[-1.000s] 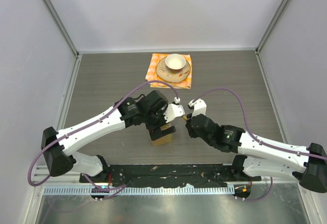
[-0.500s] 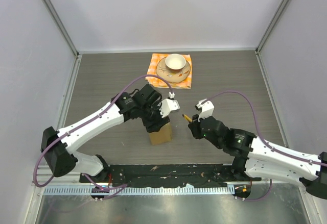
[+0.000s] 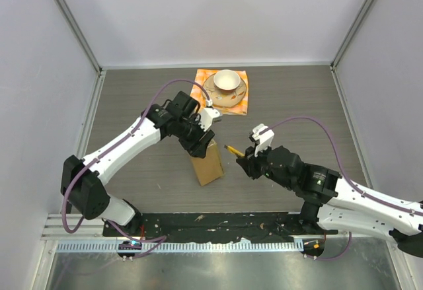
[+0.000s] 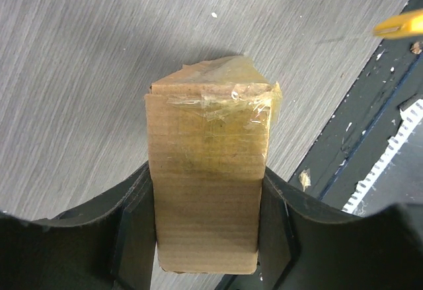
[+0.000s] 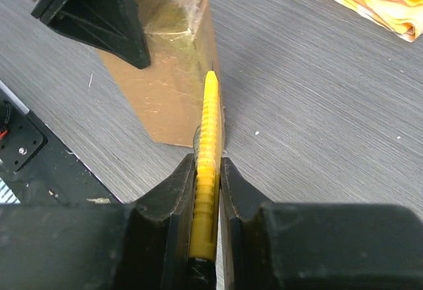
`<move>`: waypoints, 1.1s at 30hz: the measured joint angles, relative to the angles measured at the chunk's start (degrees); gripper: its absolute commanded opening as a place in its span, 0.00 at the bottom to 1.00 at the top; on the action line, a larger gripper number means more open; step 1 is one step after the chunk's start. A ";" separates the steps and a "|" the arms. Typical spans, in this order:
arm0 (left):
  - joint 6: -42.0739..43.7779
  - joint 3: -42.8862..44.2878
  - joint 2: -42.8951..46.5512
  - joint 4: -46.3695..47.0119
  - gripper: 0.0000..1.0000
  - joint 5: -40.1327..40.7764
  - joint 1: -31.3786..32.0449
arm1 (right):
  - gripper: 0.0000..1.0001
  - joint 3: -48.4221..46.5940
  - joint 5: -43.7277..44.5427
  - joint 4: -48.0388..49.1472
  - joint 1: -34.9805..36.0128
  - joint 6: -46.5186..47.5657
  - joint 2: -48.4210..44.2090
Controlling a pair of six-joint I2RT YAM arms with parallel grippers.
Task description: Unpack the express box
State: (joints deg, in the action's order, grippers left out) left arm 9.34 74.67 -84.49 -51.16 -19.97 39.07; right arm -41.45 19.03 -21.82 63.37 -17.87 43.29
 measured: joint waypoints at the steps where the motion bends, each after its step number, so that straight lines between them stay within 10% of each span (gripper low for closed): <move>1: -0.31 -0.09 -0.02 0.09 0.17 -0.22 -0.15 | 0.01 -0.11 -0.35 0.55 0.26 0.52 0.61; 33: -1.92 -4.96 3.52 4.72 0.13 -1.40 -0.52 | 0.01 3.15 3.61 11.08 4.57 4.33 4.59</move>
State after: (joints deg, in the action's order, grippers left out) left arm 7.42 69.71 -80.97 -46.44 -21.37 38.54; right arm -38.30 22.63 -10.74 67.94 -13.54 47.88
